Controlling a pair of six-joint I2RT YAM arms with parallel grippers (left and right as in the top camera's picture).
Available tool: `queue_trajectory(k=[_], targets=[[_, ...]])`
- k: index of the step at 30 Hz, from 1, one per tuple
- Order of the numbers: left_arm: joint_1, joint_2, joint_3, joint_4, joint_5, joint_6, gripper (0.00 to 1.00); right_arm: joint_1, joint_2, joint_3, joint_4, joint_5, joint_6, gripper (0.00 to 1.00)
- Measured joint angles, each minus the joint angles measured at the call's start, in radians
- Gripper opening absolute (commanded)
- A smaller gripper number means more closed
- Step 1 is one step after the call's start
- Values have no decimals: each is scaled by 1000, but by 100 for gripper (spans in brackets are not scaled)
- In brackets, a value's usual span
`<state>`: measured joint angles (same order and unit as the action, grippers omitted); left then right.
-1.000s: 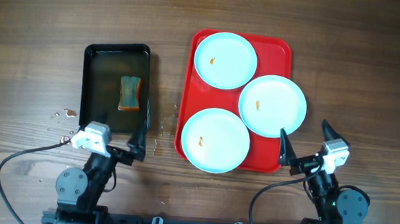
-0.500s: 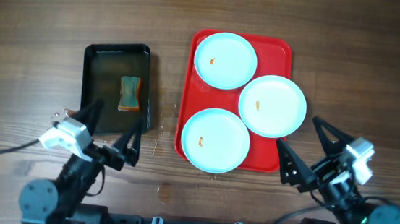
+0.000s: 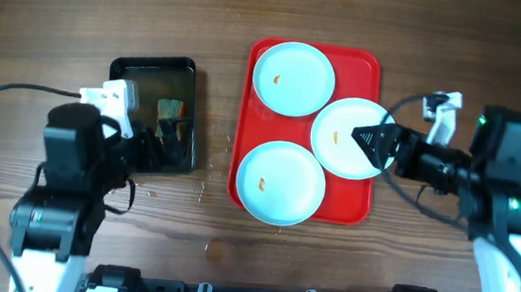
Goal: Clean dirty plates on tray and stack at the side
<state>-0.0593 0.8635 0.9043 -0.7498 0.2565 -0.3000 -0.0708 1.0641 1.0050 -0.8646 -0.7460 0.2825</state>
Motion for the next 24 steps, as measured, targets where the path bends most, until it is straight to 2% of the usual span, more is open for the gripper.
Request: queue_trajectory(k=[1, 2, 4, 6, 9, 11, 13, 14, 15, 20, 21, 22, 23, 24], targets=[[0, 32, 0, -20, -46, -10, 99, 4, 20, 0, -20, 16, -4, 84], [0, 85, 0, -35, -103, -22, 84, 22, 42, 0, -56, 50, -17, 82], [0, 180, 1, -35, -162, -34, 69, 61, 57, 0, -95, 99, -23, 81], [0, 332, 2, -13, -212, -27, 64, 146, 58, 0, -119, 165, -27, 81], [0, 498, 6, 40, -233, -17, 67, 258, 58, 0, -120, 229, -26, 81], [0, 658, 7, 109, -244, 6, 59, 323, 58, 0, -112, 265, -9, 81], [0, 774, 8, 193, -245, 38, 38, 367, 58, 0, -70, 306, 20, 79], [0, 816, 7, 215, -245, 40, 6, 381, 58, 0, -59, 317, 29, 77], [0, 846, 7, 238, -245, 51, 4, 390, 58, 0, -57, 325, 36, 77], [-2, 880, 22, 267, -259, 71, 4, 396, 58, 0, -55, 344, 66, 77], [-2, 879, 30, 232, -259, 71, 16, 396, 58, 0, -55, 344, 70, 77], [-2, 874, 32, 206, -259, 71, 53, 396, 58, 0, -55, 346, 72, 77], [-2, 865, 40, 155, -259, 77, 68, 396, 58, 0, -54, 347, 73, 77], [-2, 854, 41, 122, -259, 79, 75, 396, 58, 0, -54, 348, 73, 77]])
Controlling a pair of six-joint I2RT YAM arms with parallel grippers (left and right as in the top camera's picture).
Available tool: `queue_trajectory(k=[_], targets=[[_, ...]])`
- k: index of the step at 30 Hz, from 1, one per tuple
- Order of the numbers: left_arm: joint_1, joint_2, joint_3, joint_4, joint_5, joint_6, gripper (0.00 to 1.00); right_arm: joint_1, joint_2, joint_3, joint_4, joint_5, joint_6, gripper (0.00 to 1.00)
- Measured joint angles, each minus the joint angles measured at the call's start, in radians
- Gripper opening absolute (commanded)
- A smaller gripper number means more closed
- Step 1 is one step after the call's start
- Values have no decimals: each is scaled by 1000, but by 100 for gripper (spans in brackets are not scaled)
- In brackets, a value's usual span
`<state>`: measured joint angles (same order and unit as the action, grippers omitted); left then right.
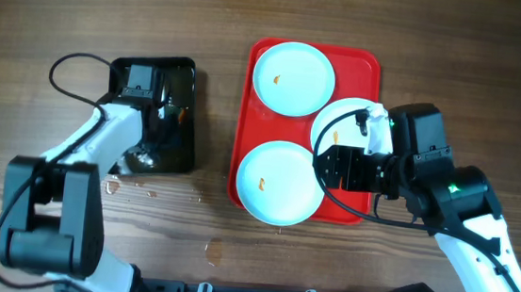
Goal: Clean dirty plates on tray and stack at the side
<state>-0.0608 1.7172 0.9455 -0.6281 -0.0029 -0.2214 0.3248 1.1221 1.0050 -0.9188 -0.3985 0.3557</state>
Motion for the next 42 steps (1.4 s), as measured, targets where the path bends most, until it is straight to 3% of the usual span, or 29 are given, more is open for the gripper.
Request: queue_trajectory(k=[2, 8, 12, 14, 21, 23, 24, 28, 30, 31, 34, 35, 42], targets=[[0, -61, 2, -43, 0, 0, 76, 0, 0, 0, 2, 0, 0, 77], [0, -105, 12, 62, -53, 6, 52, 0, 0, 0, 14, 0, 5, 77], [-2, -43, 12, 90, -55, 5, 29, 0, 0, 0, -5, 0, 7, 78], [-4, 10, 12, 92, -50, 12, 4, 0, 0, -6, -10, 0, 7, 78], [-11, 46, 33, 68, -26, 24, 4, 0, 1, -87, 25, 0, 14, 77], [-11, 24, 38, 16, -26, 24, 42, 0, 9, -87, 38, 0, 15, 77], [-11, 5, 38, 6, -27, 29, 50, 0, 14, -87, 42, 0, 15, 77], [-11, -80, 45, 0, -27, 27, 53, 0, 40, -87, 47, 0, 18, 77], [-11, -87, 43, 7, -26, 28, 47, 0, 45, -87, 49, 0, 18, 77], [-11, -85, 38, 11, -26, 27, 37, 0, 45, -87, 49, 0, 18, 77], [-11, -57, 2, 63, -26, 31, 22, 0, 45, -87, 54, 0, 19, 77], [-11, -41, -13, 74, -26, 31, 6, 0, 45, -87, 54, 0, 19, 77], [-11, -16, -25, 68, -6, 31, 4, 0, 45, -87, 62, 0, 26, 74]])
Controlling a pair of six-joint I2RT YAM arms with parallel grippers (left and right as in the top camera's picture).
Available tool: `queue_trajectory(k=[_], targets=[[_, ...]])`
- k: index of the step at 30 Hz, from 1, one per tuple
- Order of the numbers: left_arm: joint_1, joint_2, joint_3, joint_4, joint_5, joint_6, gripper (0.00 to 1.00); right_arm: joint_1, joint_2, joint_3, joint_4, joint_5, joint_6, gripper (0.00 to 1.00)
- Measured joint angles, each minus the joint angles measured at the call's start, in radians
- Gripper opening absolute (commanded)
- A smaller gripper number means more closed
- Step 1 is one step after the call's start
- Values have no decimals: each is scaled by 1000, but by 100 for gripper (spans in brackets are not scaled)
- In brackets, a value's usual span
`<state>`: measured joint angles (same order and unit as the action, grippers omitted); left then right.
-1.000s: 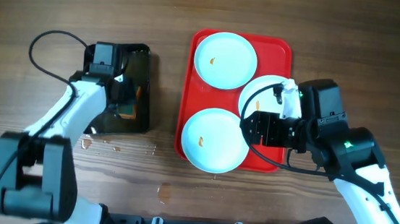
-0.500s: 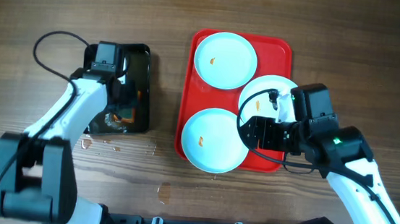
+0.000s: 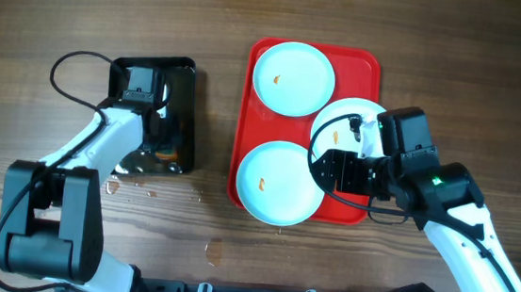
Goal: Clean dirty plates on tray and stack at the side
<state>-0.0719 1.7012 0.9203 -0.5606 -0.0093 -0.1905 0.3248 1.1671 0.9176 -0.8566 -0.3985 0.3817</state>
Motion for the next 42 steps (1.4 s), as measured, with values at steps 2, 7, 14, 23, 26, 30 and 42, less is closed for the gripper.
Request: queue_trajectory(k=[2, 7, 14, 23, 26, 30, 42], targets=[[0, -14, 21, -68, 4, 0, 4, 0, 0, 0, 2, 16, 0, 70], [-8, -151, 177, -253, 18, -1, 4, 0, 39, -39, 17, 45, 18, 56], [-87, -309, 215, -285, 106, -58, 4, 0, 241, -80, 92, 112, 37, 49], [-239, -311, 214, -285, 241, -153, 4, 3, 458, -80, 205, 100, 48, 18], [-272, -311, 214, -285, 248, -168, 4, 7, 503, -77, 225, 98, 95, 8], [-280, -311, 214, -285, 248, -176, 4, 10, 509, -77, 289, 128, 171, 5], [-369, -224, 214, -147, 225, -201, 4, 10, 510, -77, 352, 161, 173, 4]])
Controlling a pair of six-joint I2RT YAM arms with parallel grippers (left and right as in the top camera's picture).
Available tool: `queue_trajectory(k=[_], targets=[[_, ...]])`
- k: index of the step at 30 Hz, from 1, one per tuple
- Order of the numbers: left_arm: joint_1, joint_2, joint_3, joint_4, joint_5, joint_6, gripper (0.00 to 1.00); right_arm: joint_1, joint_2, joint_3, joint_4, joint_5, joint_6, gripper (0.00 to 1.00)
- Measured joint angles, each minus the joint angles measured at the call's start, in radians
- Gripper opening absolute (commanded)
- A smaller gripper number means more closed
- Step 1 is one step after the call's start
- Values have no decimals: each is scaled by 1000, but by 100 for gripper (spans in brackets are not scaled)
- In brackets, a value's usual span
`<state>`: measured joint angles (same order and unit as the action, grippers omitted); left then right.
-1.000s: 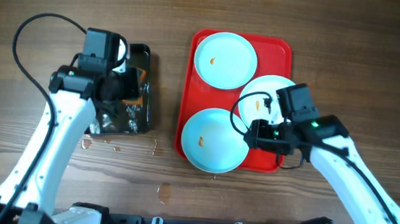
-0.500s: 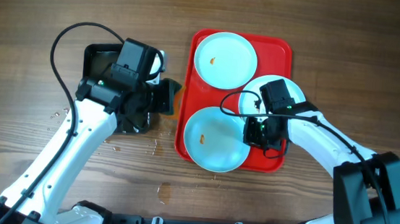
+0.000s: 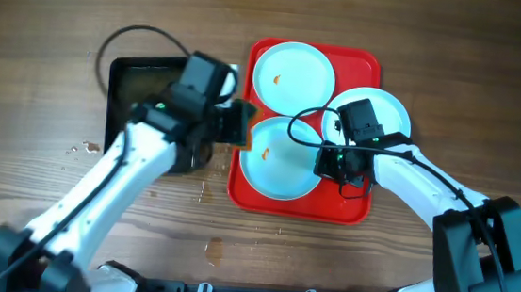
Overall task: Clean dirty plates on tray and stack at the side
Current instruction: 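Scrub the plate held by the right gripper with the left-held sponge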
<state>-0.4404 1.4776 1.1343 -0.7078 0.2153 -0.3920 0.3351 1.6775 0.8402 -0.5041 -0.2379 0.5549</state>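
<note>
A red tray carries three white plates with orange smears. The far plate and the right plate lie flat. The near plate sits mid-tray between both grippers. My left gripper is at its left rim, shut on an orange-brown sponge that touches the plate. My right gripper is at the plate's right rim and seems shut on it, though its fingertips are partly hidden by the wrist.
A black wash tray with water stands left of the red tray, partly under my left arm. Water drops lie on the wooden table left of it and near the front. A cable loops over the right plate.
My left arm left the black tray and now holds the sponge at the near plate's left rim. The near plate and the right plate both sit farther back. My right gripper stays at the near plate's right rim.
Both arms first stood back, the sponge lying in the black tray. My left gripper then reached into that tray while the right came to the near plate's right rim. Both stayed there a while. Now the sponge is out and against the near plate.
</note>
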Motion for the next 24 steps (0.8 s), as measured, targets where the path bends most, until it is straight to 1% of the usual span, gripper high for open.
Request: queue_trajectory(k=[1, 3, 5, 8, 12, 14, 17, 18, 24], targets=[[-32, 52, 0, 56, -3, -3, 4, 0, 0, 0, -1, 0, -6, 5], [-66, 111, -2, 114, -6, -5, 4, 0, 0, 0, -2, 1, -17, 4], [-124, 219, -2, 201, -8, -14, 4, 0, 0, 1, -5, 3, -30, 4], [-161, 308, -5, 253, -8, -33, 4, 0, 0, 2, -8, 3, -36, 4], [-167, 424, -5, 306, -8, -49, 4, 0, 0, 3, -14, 4, -37, 4], [-167, 433, -4, 307, -7, -55, 4, 0, 0, 4, -16, 4, -37, 4], [-169, 445, 20, 246, -46, -59, 4, 0, 0, 6, -26, 3, -37, 4], [-177, 445, 32, 204, -95, -60, 4, 3, 0, 7, -30, 3, -37, 4], [-184, 439, 55, 83, -319, -72, 4, 8, 0, 14, -60, 7, -24, 4]])
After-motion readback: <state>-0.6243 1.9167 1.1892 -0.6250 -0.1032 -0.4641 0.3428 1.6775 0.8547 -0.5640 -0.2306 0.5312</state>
